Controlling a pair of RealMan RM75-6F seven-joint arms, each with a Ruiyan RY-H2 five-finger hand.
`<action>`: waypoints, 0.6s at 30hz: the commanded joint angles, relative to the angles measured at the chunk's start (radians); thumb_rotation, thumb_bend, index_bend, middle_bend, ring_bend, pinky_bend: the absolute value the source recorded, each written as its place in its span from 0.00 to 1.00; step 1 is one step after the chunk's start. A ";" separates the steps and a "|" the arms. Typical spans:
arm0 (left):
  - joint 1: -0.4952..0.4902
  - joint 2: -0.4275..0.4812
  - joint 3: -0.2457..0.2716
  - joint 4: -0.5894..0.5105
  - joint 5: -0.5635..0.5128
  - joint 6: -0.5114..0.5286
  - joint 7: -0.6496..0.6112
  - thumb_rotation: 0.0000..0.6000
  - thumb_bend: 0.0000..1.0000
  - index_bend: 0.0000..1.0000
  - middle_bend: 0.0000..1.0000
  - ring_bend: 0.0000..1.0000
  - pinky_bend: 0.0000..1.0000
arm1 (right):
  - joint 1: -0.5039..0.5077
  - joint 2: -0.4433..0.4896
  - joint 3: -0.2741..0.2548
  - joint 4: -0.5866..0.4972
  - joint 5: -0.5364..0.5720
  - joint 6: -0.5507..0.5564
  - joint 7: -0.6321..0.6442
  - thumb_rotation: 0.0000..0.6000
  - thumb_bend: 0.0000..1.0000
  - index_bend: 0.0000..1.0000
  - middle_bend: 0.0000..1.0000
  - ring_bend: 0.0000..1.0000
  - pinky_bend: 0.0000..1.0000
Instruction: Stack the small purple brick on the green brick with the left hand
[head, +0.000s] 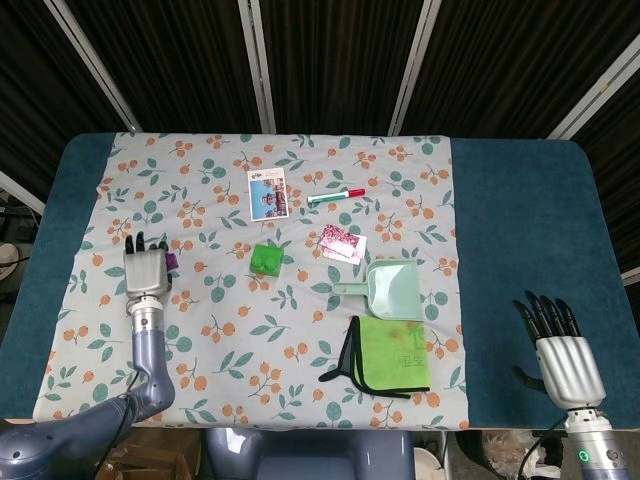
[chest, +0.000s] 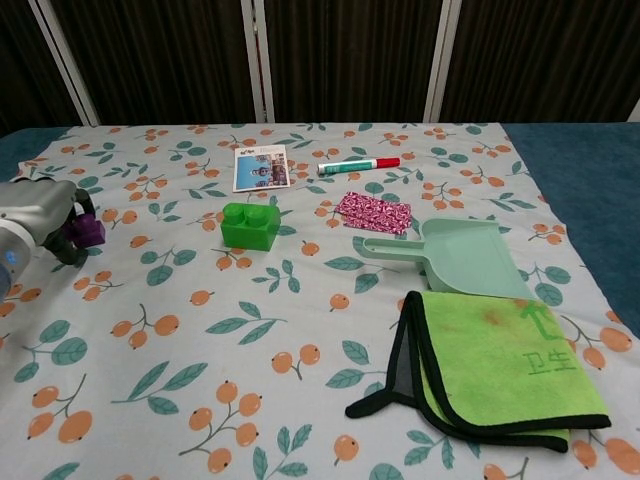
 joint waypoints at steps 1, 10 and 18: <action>0.000 -0.001 0.000 -0.001 0.001 0.001 0.005 1.00 0.32 0.35 0.39 0.07 0.00 | 0.000 0.001 0.000 0.000 0.002 -0.001 0.000 1.00 0.17 0.10 0.05 0.01 0.05; 0.005 -0.003 -0.001 -0.001 -0.002 0.006 0.031 1.00 0.34 0.38 0.41 0.08 0.00 | 0.000 0.000 -0.001 -0.002 0.004 -0.002 -0.002 1.00 0.17 0.10 0.05 0.01 0.05; 0.008 -0.001 -0.005 -0.014 0.000 0.024 0.056 1.00 0.36 0.42 0.43 0.08 0.00 | 0.001 -0.001 0.000 -0.003 0.005 -0.003 -0.003 1.00 0.17 0.10 0.05 0.01 0.05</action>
